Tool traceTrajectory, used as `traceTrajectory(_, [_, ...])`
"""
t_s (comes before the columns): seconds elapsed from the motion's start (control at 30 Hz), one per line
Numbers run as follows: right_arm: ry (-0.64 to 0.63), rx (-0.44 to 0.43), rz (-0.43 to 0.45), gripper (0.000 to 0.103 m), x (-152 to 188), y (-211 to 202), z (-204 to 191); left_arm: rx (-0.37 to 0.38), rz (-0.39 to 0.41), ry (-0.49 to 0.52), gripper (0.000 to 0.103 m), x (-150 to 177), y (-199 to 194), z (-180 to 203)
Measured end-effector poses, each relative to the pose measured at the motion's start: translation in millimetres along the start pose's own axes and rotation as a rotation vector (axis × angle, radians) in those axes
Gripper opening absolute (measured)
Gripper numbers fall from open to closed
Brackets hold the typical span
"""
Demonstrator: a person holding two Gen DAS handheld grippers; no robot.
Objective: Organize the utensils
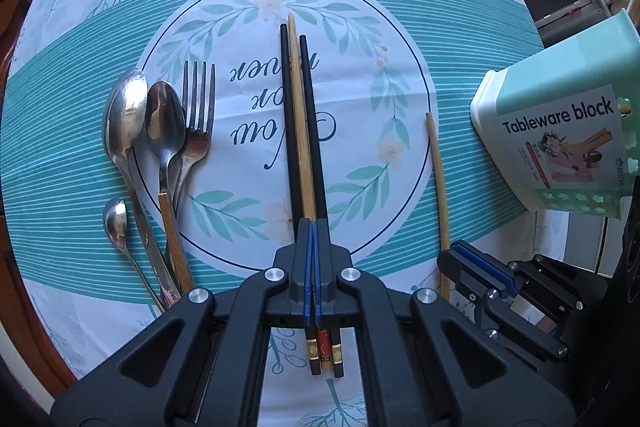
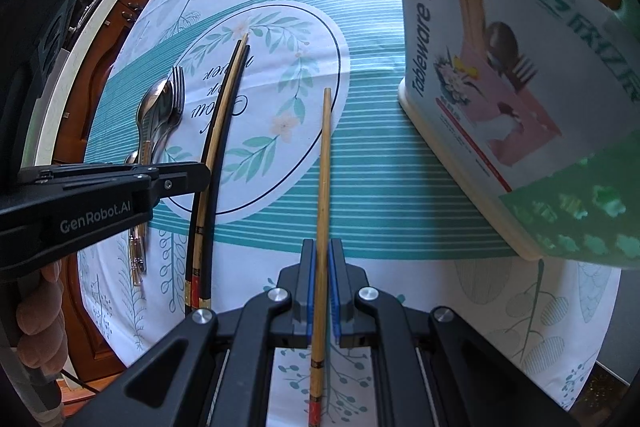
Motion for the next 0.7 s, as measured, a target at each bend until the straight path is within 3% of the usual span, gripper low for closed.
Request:
traceTrajectory(0.2, [0.002, -0.002, 0.003, 0.006, 0, 0, 0, -0.028, -0.013, 0.020, 0.003, 0, 2, 5])
traceTrajectory(0.3, [0.001, -0.001, 0.004, 0.006, 1, 0, 1, -0.017, -0.021, 0.033, 0.015, 1, 2, 18])
traceTrajectory(0.43, [0.003, -0.001, 0.006, 0.006, 1, -1, 2, -0.059, -0.013, 0.035, 0.016, 1, 2, 28])
traceTrajectory(0.7, [0.004, 0.000, 0.009, 0.006, 3, -1, 4, -0.037, -0.032, 0.009, 0.016, 9, 5, 29])
Point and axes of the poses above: each gripper's, at about its wrist camera, not at the fingertips, and y roughly the way its jaws point, z to its right, x to its underside, the point moved 6 cm from there along y, roughly the way its jaws point, and after that the axes turned 5 degrees about z, right-handed, at the moved point
